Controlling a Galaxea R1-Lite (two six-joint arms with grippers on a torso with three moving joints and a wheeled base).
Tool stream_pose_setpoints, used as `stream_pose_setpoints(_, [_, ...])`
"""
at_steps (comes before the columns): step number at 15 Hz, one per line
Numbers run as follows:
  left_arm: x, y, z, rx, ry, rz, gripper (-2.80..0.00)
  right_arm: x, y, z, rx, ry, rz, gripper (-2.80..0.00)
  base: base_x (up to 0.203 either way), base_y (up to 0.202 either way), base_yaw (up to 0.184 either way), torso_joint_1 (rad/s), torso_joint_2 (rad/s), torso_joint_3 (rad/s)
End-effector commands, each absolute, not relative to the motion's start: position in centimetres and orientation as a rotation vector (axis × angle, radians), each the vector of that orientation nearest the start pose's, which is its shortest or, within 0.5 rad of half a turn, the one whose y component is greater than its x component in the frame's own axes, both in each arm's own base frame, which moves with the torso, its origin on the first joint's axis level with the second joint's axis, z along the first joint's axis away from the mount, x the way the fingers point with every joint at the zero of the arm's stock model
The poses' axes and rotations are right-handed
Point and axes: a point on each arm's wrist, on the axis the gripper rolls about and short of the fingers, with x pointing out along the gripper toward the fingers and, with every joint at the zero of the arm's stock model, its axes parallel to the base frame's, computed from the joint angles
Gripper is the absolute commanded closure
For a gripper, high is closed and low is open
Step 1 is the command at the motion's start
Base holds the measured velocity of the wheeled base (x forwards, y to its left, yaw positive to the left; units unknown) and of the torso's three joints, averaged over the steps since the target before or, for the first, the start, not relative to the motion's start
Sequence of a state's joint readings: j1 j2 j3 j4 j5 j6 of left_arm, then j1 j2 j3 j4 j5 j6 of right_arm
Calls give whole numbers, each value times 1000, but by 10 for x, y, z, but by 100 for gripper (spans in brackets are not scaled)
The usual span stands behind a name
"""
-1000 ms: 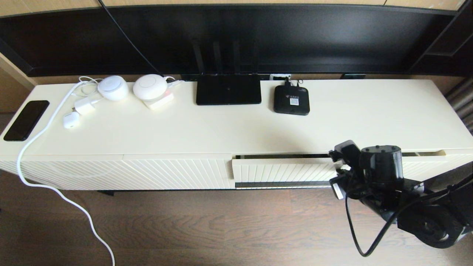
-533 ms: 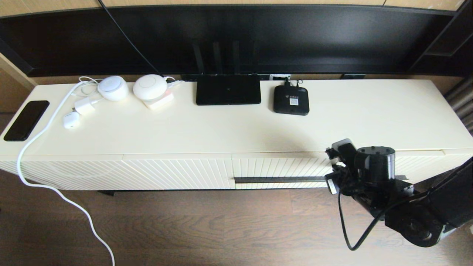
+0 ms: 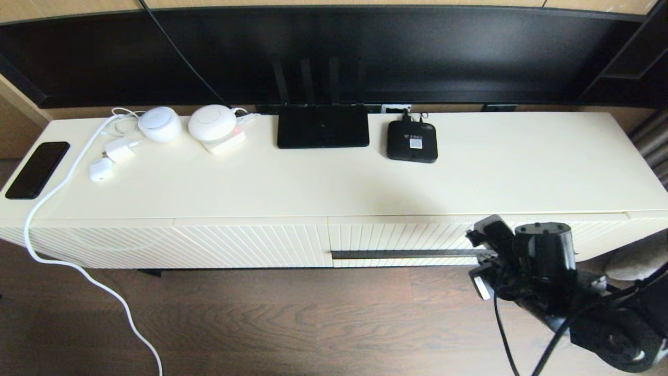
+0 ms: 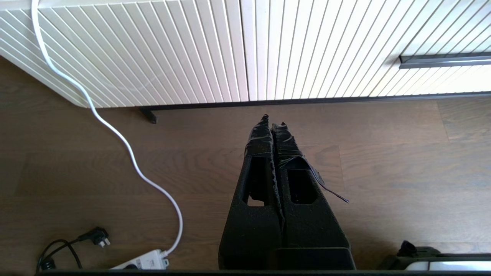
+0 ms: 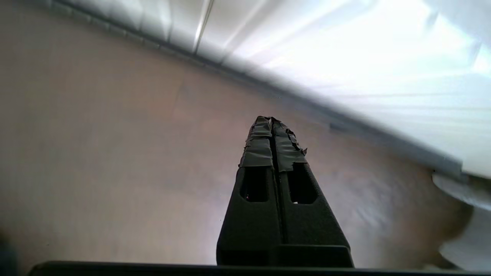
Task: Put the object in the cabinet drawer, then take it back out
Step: Open the drawer
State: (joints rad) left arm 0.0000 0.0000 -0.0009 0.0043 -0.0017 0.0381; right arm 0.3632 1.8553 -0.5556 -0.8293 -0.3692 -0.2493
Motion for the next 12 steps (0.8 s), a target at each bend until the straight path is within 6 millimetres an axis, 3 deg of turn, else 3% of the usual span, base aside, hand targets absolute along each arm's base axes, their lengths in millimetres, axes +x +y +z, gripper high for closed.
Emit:
stream_pose_setpoints(1, [-23,0,75,38,3,-2,0,247,87,112,-437,479,73,0,0,0,0,0,0,0])
stream_pose_setpoints(5, [-23,0,75,38,3,-2,0,203,78,117,-506,635,134,0,0,0,0,0,0,0])
stream_pose_setpoints(7, [-23,0,75,38,4,-2,0,186,74,105,-529,687,152,0,0,0,0,0,0,0])
stream_pose_setpoints(12, [-23,0,75,38,6,-2,0,155,62,116,-565,765,156,0,0,0,0,0,0,0])
